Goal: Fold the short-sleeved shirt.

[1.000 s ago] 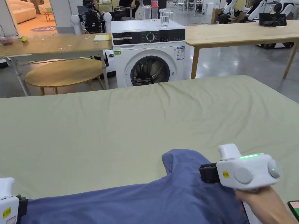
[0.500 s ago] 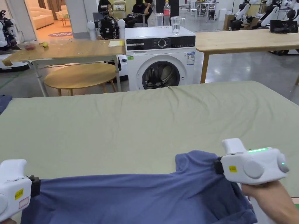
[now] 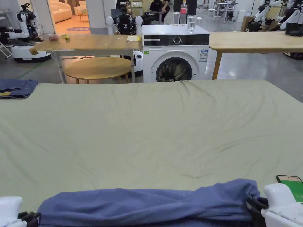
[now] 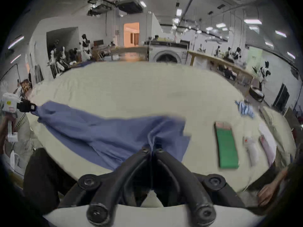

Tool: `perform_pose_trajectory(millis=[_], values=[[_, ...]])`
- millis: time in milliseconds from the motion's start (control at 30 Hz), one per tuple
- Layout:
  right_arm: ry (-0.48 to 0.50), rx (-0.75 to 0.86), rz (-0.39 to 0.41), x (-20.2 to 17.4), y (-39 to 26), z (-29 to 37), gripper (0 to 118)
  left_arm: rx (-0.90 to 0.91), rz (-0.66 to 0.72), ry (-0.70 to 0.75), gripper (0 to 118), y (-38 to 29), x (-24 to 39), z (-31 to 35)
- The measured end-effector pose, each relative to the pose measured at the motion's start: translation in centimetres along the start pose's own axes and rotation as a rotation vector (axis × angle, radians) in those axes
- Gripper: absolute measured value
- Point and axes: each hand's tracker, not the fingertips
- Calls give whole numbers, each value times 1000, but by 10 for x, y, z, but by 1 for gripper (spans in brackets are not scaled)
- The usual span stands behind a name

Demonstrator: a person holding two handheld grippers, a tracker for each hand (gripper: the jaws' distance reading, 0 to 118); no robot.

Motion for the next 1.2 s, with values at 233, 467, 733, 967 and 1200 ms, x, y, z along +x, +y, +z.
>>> perform_pose_trajectory(millis=[233, 467, 733, 967, 1200], values=[[27, 89, -134, -1, 11, 17, 95, 191, 22, 54, 105, 15, 21, 30], [-1, 347, -15, -77, 106, 36, 104, 408, -88, 37, 109, 111, 126, 42], [7, 372, -19, -106, 125, 28, 0, 367, -113, -43, 0, 116, 148, 41], [-10, 379, 19, -125, 110, 29, 0, 264, 133, 28, 0, 53, 37, 31], [45, 333, 22, -153, 95, 19, 0, 148, 410, -225, 92, 1, -54, 18]])
